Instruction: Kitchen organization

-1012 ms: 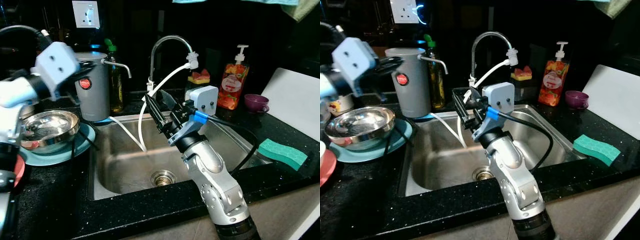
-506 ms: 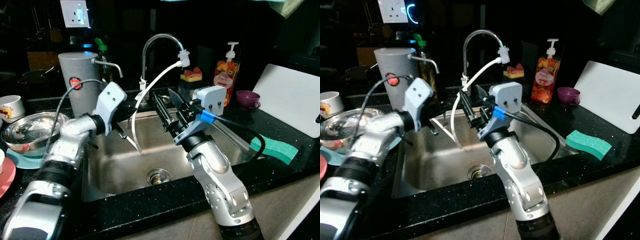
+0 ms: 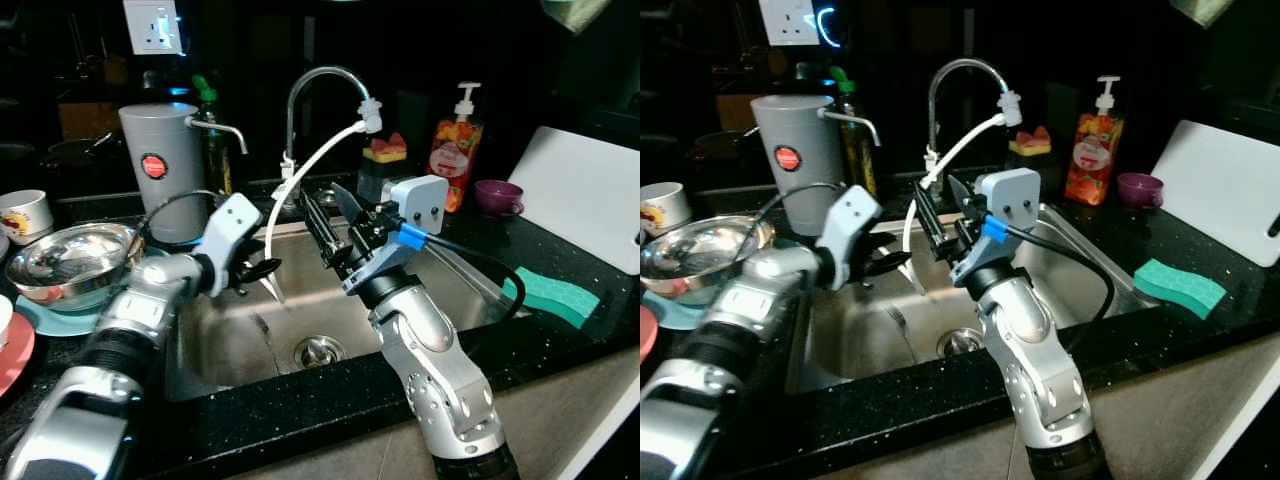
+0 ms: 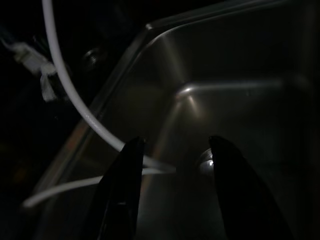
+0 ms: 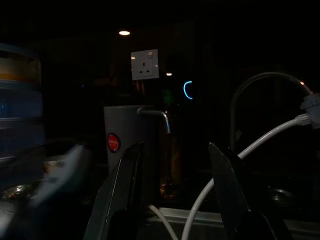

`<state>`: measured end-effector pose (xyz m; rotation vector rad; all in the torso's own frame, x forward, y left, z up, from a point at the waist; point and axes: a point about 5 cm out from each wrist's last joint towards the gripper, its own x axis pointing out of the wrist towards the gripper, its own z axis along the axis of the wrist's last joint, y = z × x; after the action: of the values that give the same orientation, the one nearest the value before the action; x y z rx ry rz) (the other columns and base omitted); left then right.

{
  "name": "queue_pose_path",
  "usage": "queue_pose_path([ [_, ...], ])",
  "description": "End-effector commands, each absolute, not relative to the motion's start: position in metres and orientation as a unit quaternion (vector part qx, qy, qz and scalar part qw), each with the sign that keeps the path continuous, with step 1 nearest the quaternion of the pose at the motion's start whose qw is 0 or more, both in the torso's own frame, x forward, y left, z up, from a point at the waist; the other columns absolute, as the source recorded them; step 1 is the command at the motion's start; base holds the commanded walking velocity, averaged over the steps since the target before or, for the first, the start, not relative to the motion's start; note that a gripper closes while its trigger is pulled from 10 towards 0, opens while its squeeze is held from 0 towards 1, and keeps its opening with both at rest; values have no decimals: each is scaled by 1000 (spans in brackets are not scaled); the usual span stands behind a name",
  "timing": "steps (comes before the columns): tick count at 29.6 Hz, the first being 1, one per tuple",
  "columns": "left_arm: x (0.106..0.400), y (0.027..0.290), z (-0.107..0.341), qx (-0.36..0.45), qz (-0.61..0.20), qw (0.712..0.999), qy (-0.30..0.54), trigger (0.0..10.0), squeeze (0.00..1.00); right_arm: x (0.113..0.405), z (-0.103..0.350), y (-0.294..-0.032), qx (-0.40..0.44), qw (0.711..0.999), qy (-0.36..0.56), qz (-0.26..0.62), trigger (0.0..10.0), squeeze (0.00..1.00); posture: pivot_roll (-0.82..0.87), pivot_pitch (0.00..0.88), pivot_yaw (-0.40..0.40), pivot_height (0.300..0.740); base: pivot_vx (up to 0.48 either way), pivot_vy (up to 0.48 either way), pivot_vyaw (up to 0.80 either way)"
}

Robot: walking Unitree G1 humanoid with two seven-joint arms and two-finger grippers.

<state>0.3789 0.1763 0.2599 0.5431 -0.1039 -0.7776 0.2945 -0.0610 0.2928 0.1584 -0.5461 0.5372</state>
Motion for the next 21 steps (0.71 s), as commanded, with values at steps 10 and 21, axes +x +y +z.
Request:
queue_pose_path([
  [10, 319, 267, 308, 510, -352, 784, -21, 10000, 0, 295, 290, -57, 81, 922, -258, 278, 10000, 0, 107, 0, -39, 740, 0, 0, 0],
  [21, 297, 281, 310, 555, -365, 748, 15, 10000, 0, 293, 260, -20, -12, 899, -178, 399, 10000, 0, 132, 0, -58, 740, 0, 0, 0],
])
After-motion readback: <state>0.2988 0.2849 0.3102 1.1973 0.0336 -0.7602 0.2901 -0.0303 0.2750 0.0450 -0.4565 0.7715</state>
